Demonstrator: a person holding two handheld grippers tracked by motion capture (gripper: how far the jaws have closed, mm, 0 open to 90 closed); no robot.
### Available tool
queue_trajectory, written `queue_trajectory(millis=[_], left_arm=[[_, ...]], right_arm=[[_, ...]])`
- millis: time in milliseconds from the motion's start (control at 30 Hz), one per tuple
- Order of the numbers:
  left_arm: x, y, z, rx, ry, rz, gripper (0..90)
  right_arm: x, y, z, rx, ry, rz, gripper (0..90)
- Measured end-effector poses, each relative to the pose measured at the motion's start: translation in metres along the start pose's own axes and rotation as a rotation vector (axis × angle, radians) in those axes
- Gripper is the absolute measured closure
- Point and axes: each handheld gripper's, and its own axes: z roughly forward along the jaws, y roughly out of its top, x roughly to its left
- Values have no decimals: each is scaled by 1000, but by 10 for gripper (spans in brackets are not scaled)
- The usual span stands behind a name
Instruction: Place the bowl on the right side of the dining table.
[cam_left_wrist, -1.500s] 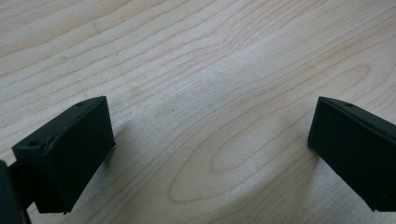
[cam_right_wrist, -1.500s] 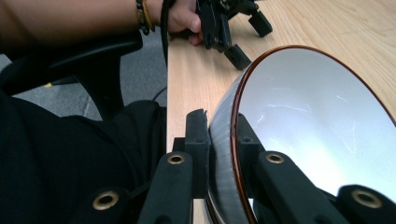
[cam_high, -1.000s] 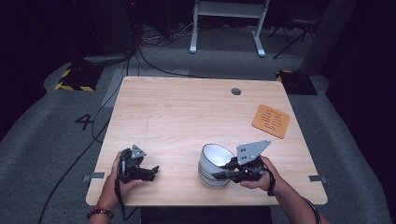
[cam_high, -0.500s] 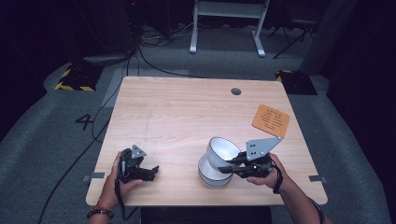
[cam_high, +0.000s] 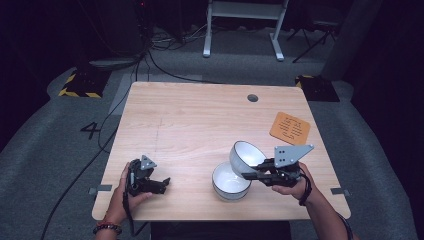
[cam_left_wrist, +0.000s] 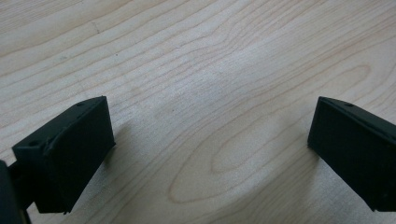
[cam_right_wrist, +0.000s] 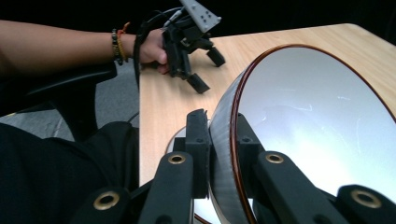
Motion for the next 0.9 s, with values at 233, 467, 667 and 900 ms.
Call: queue_trajectory(millis=[233, 467, 667, 900], left_arm=[[0, 0, 0, 0, 0, 1, 4], [0, 0, 0, 0, 0, 1, 4], [0, 0, 0, -3, 2, 0, 4], [0, 0, 0, 0, 0, 1, 4]], right_arm=[[-4, -4, -11, 2, -40, 5, 816], [-7, -10, -20, 5, -72, 19, 817], [-10, -14, -27, 1, -97, 22, 817], [-13, -19, -32, 4, -120, 31, 817]])
